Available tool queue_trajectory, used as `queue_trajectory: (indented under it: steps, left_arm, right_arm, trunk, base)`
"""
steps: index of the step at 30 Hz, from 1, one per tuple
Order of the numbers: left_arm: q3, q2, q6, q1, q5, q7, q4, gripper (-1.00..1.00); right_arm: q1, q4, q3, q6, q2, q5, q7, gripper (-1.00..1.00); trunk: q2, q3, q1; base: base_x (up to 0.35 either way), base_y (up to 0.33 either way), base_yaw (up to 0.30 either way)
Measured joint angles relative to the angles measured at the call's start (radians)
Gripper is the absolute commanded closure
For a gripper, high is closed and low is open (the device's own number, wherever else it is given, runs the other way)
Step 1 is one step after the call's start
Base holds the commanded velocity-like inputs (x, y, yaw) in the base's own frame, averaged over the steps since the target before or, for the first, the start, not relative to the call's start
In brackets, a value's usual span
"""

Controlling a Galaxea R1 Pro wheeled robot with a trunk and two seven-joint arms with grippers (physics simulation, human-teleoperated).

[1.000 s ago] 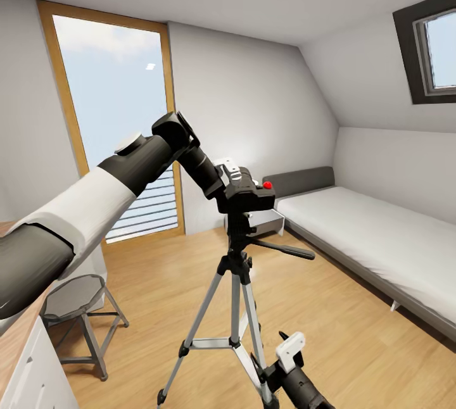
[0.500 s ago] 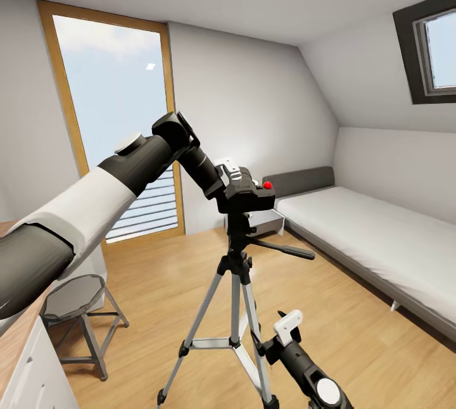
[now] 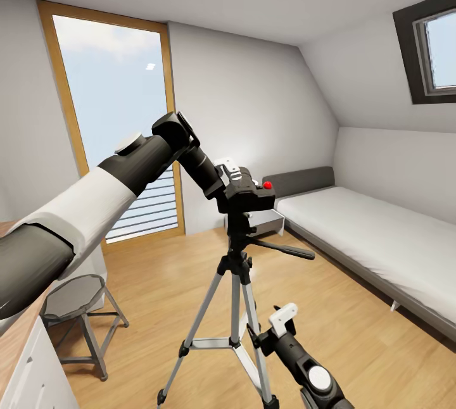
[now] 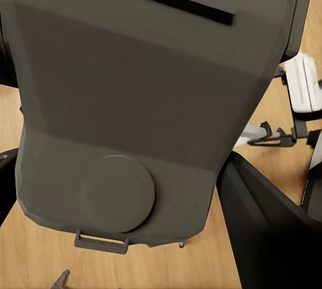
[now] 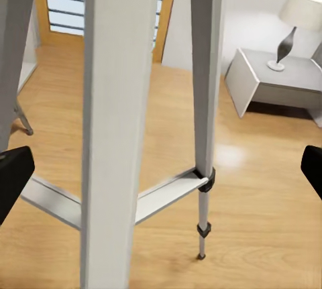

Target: Attach the digital camera to the camera tripod in the bedroom.

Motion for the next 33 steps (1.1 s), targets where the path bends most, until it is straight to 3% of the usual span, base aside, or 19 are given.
queue_trajectory:
  steps: [14,33]
  left_arm:
    - [0.0,0.0,0.0,0.0,0.0,0.0,0.0,1.0]
    - [0.0,0.0,0.0,0.0,0.0,0.0,0.0,1.0]
  right_arm:
    - [-0.004,0.099,0.0,0.0,0.04,0.0,0.0,-1.0]
    - [-0.015,0.193,0.0,-0.007,0.053,0.0,0.0,-1.0]
  trunk:
    - [0.0,0.0,0.0]
    - [0.0,0.0,0.0]
  base:
    - [0.0,0.0,0.0]
    - [0.0,0.0,0.0]
